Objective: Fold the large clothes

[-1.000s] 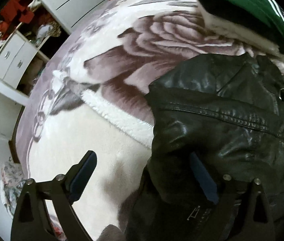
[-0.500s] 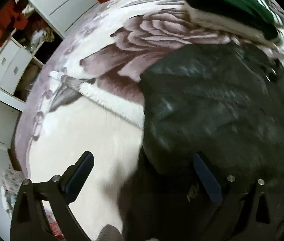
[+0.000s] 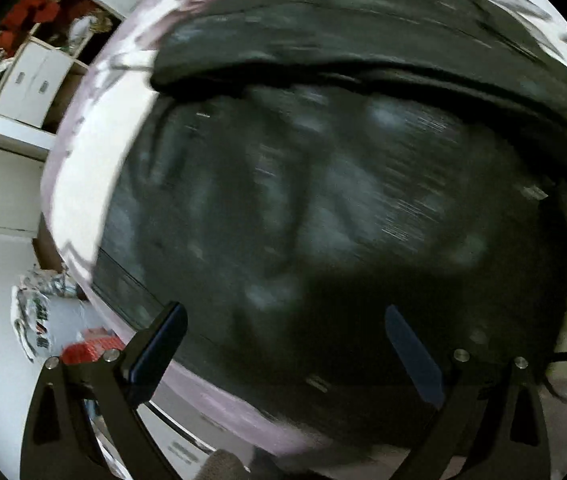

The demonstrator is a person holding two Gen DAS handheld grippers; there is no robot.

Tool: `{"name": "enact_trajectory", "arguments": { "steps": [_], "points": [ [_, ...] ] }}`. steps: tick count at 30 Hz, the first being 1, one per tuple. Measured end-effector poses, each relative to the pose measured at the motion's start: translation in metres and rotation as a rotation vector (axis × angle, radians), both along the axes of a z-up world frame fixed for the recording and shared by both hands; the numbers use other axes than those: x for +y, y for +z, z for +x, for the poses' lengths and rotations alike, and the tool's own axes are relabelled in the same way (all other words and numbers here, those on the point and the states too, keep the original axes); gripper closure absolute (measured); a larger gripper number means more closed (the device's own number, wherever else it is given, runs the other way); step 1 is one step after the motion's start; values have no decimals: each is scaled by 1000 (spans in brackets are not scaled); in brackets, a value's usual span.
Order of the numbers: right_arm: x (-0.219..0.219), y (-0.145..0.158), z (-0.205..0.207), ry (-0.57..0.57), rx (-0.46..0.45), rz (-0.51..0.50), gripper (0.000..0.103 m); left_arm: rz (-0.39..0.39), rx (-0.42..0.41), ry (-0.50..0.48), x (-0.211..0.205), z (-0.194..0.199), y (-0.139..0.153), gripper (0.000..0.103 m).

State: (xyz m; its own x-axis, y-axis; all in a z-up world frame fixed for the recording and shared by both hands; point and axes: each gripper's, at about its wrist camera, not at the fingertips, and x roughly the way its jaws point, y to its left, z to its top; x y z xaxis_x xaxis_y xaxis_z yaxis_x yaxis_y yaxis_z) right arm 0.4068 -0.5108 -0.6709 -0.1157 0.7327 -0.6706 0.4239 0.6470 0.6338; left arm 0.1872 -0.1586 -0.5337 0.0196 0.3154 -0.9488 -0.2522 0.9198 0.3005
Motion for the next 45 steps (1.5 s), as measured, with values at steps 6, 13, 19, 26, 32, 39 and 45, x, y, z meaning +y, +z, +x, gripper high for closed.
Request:
{"name": "enact_trajectory", "arguments": {
  "steps": [6,13,19,26,32,39,45],
  "points": [
    [-18,3,-5,121,29,-34,28,-114,35,-11,-65,-3,-3,2],
    [-56,8,-26,226,35,-144,28,-190,67,25,-104,-2,-25,2],
    [-50,3,-23,261,23,-148,28,-194,97,55,-106,-8,-37,2],
    [-10,-2,-14,278,-9,-47,28,-166,123,40,-113,-12,-55,2],
    [15,-19,-7,189,9,117,28,-14,131,40,-122,-15,-74,9],
    [27,-31,-7,135,21,153,28,155,71,42,-134,-9,-66,80],
    [43,-34,-8,119,36,156,28,183,24,98,-137,-11,-52,88]
  ]
}}
